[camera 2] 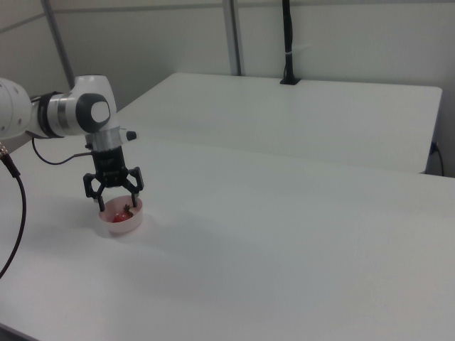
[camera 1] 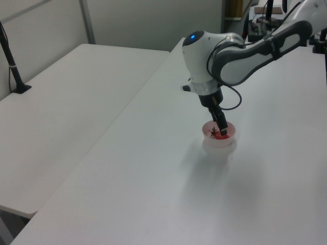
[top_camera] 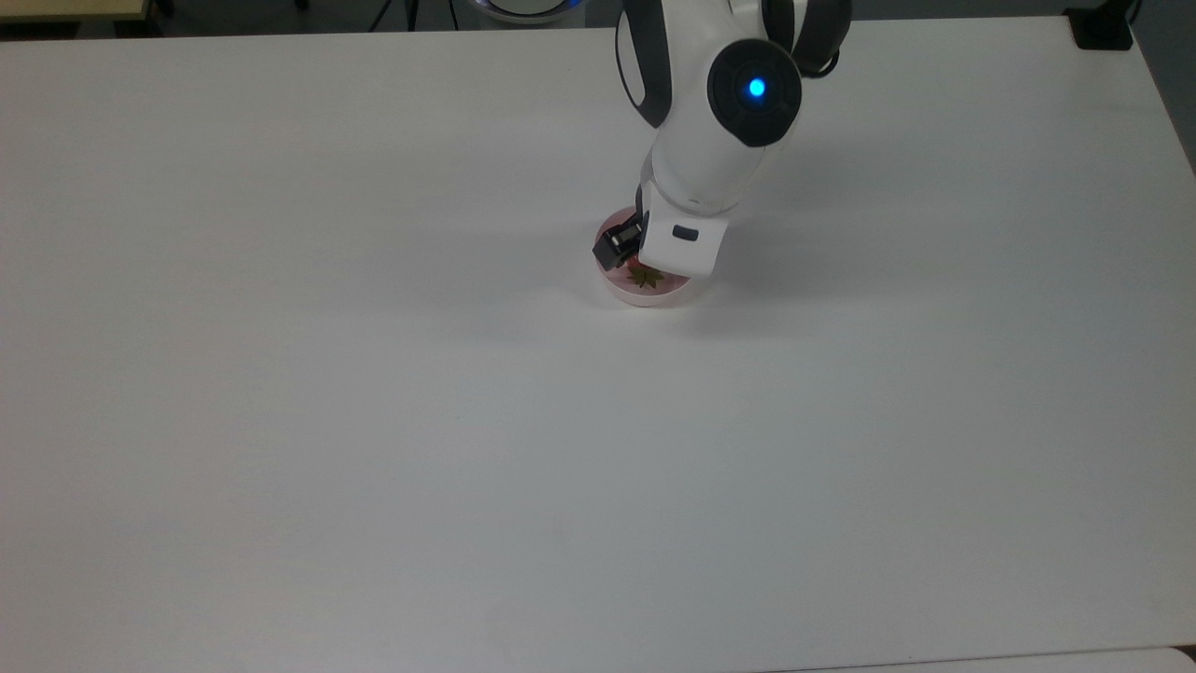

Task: Pick up strawberry from bowl
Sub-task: 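Close the gripper on the red strawberry inside the bowl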

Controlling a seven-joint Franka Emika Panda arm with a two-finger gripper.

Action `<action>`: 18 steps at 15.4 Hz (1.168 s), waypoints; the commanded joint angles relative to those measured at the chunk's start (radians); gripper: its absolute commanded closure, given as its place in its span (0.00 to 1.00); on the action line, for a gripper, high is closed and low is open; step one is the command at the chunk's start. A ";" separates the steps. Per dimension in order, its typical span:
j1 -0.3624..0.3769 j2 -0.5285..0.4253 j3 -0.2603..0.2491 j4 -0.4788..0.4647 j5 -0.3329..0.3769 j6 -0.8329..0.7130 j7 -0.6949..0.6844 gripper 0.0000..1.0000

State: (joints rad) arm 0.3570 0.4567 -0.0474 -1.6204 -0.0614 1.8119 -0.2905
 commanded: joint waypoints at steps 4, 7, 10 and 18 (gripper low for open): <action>0.008 0.033 -0.008 -0.036 -0.029 0.081 0.005 0.20; 0.008 0.033 -0.008 -0.036 -0.029 0.081 -0.003 0.31; 0.010 0.033 -0.008 -0.036 -0.041 0.079 -0.006 0.50; 0.008 -0.012 -0.006 -0.023 -0.023 0.049 0.001 0.71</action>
State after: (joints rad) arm 0.3571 0.4986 -0.0480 -1.6310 -0.0863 1.8698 -0.2913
